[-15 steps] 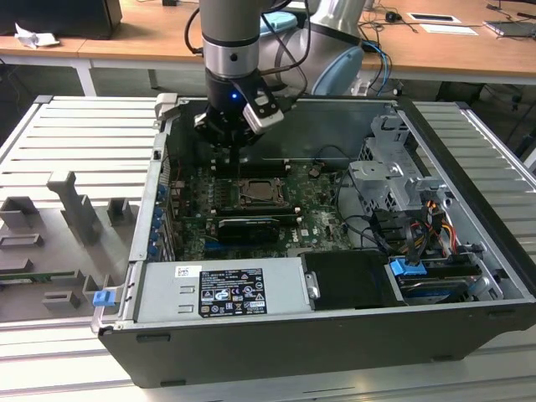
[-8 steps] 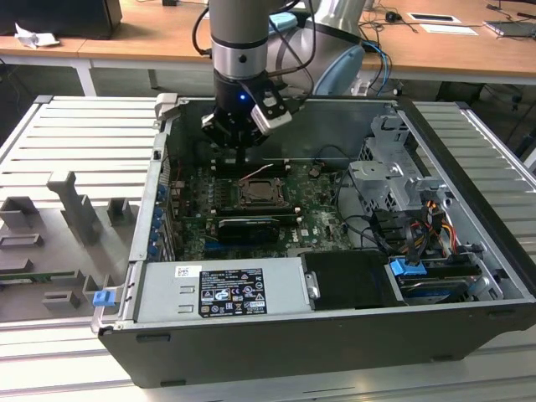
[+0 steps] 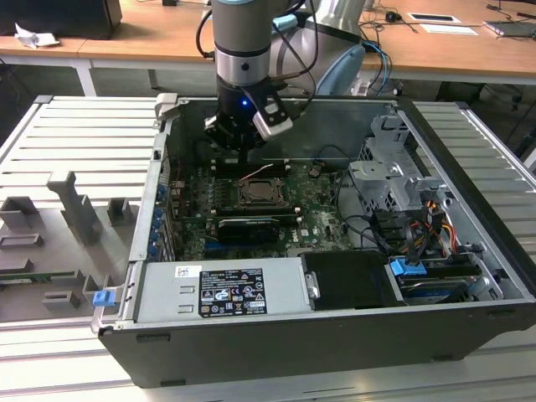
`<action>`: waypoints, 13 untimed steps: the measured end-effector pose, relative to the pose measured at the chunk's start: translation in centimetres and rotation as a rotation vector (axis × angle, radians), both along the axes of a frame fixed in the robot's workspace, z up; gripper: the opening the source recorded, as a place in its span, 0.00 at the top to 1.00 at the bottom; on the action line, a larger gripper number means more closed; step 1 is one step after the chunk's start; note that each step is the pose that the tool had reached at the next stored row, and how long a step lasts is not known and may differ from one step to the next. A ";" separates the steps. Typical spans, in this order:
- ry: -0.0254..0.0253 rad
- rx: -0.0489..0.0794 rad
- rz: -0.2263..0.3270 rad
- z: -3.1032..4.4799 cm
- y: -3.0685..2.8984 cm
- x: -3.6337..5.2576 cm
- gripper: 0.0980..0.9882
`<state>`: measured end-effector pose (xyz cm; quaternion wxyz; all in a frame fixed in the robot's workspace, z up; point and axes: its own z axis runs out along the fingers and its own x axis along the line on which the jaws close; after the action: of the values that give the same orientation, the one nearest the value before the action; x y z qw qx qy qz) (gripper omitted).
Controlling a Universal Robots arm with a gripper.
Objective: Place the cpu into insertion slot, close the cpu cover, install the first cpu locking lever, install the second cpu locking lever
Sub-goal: 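Install the first cpu locking lever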
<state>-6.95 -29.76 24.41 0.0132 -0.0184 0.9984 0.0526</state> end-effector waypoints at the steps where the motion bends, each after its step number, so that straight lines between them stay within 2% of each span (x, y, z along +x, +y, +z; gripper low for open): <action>1: -0.0001 0.011 0.000 -0.04 0.00 0.00 0.99; 2: 0.0000 0.022 0.000 -0.06 0.00 0.00 0.99; 4: -0.0001 0.033 0.000 -0.16 0.00 0.00 0.99; 13: -0.0001 0.033 0.000 -0.67 -0.01 0.61 0.99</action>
<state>-6.34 -29.77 23.74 0.0135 -0.0182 0.9974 0.0691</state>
